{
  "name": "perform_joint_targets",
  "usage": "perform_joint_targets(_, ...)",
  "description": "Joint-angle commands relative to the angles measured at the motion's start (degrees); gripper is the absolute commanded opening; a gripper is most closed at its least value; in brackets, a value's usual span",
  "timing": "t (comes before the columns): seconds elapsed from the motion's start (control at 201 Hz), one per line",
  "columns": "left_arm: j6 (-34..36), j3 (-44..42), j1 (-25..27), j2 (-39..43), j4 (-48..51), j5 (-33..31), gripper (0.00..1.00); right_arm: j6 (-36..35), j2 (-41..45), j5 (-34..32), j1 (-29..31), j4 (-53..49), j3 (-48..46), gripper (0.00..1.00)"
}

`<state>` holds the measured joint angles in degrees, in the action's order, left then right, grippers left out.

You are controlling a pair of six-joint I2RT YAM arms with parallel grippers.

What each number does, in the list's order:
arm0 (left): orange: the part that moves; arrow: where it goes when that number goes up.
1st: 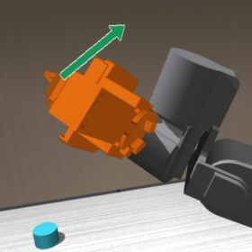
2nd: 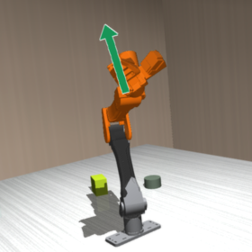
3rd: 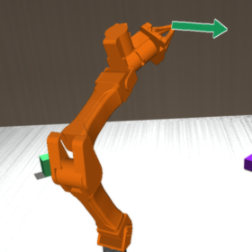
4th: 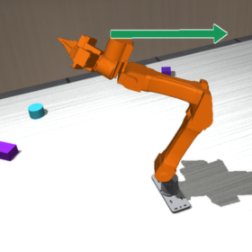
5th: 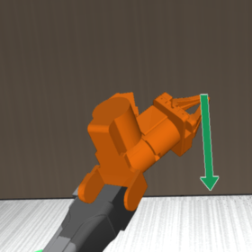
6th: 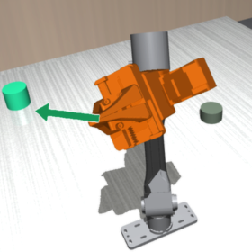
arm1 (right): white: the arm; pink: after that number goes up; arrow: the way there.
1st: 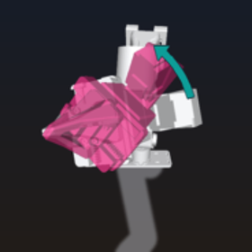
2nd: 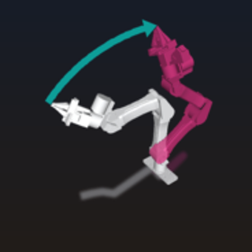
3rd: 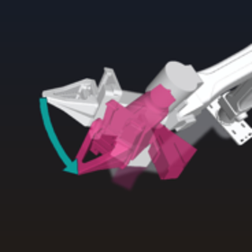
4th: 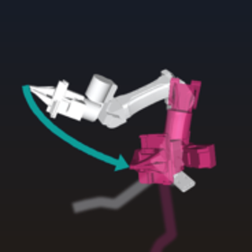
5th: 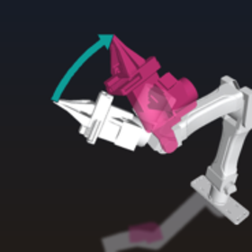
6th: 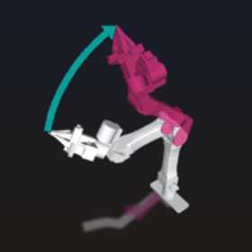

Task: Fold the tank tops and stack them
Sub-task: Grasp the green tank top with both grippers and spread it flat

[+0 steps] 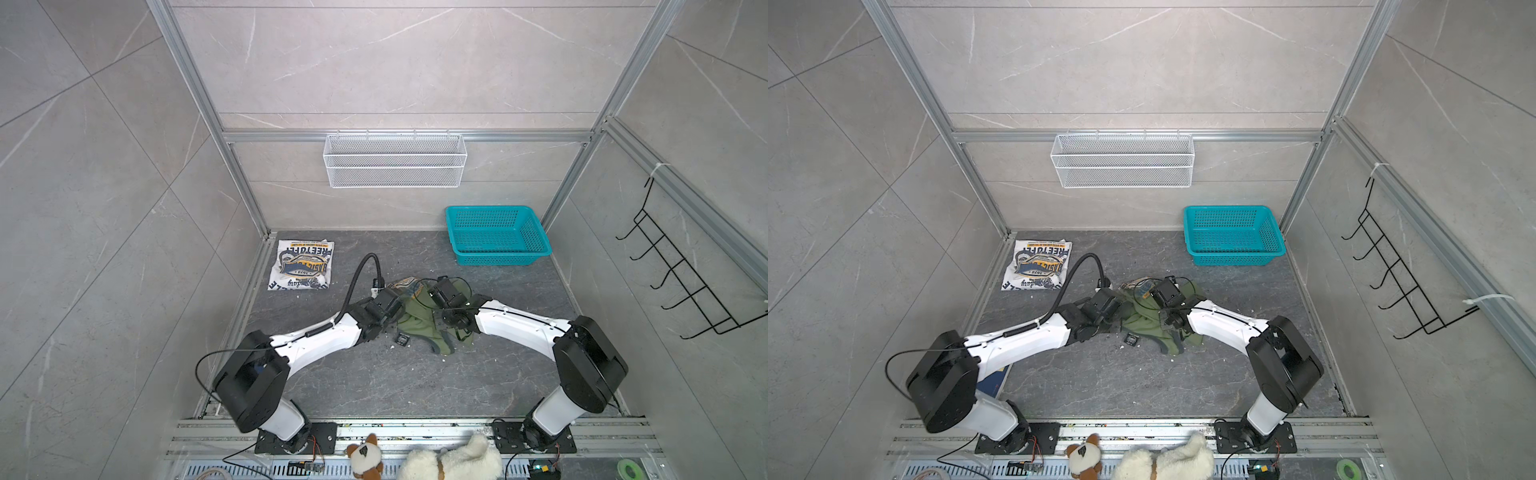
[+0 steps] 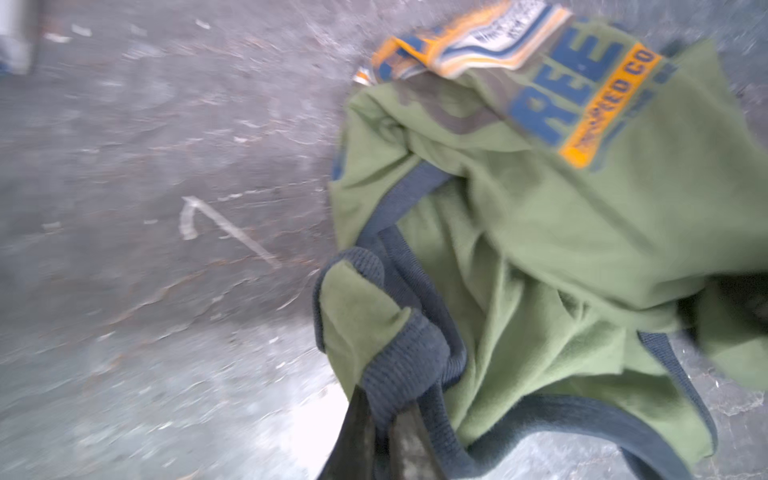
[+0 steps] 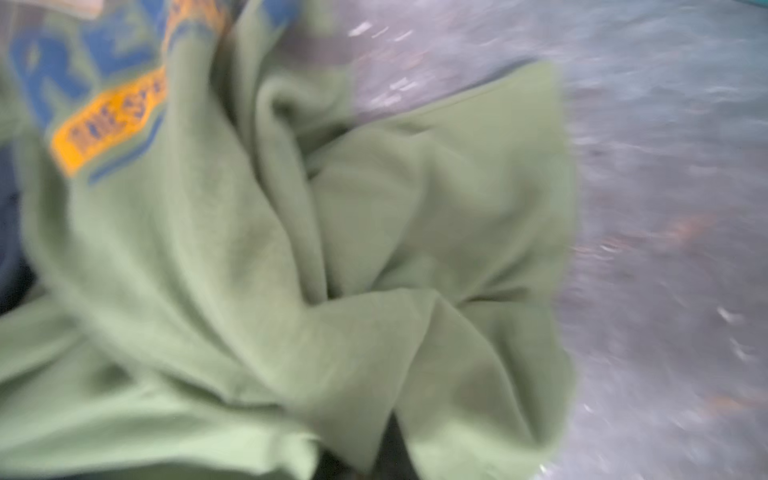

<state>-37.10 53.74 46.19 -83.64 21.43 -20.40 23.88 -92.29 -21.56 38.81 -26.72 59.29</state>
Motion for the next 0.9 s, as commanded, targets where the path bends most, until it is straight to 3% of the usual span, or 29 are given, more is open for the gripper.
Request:
perform_joint_targets(0.0, 4.08, -1.88, -1.41, 9.61, 2.78, -6.29, 0.0, 0.6, 10.38, -12.83, -2.12, -7.86, 1.03, 0.0)
perform_joint_targets(0.199, 8.84, -3.29, -3.43, 29.98, 8.71, -16.28, 0.0, -4.06, 27.89, -8.82, -5.84, -15.65, 3.8, 0.0)
perform_joint_targets(0.343, 10.56, -3.72, -3.57, 43.54, 9.12, -17.58, 0.0, -4.41, 31.38, -5.35, -5.84, -24.61, 10.5, 0.01)
perform_joint_targets(0.443, 10.53, -4.37, -3.66, 47.2, 9.64, -20.45, 0.0, -3.28, 29.52, -4.5, -6.02, -27.51, 12.17, 0.02)
perform_joint_targets(0.582, 9.7, -4.02, -4.34, 42.65, 12.68, -25.58, 0.0, -1.7, 21.78, 0.25, -8.84, -26.14, 11.21, 0.04)
perform_joint_targets(0.677, 8.69, -2.96, -7.97, 36.13, 14.01, -22.77, 0.0, -1.12, 14.31, 6.5, -11.97, -21.8, 10.37, 0.07)
perform_joint_targets(0.717, 7.97, -2.4, -10.78, 32.51, 14.56, -20.82, 0.0, -0.99, 10.91, 8.79, -13.24, -19.99, 10.45, 0.13)
perform_joint_targets(0.762, 7.51, -1.43, -14.94, 28.03, 14.88, -17.22, 0.01, -0.59, 6.82, 10.09, -14.21, -18.89, 11.71, 0.28)
perform_joint_targets(0.891, 8.43, 1.99, -26.86, 14.55, 12.51, -6.92, 0.01, -0.59, -1.75, 6.53, -15.9, -17.02, 16.32, 0.49)
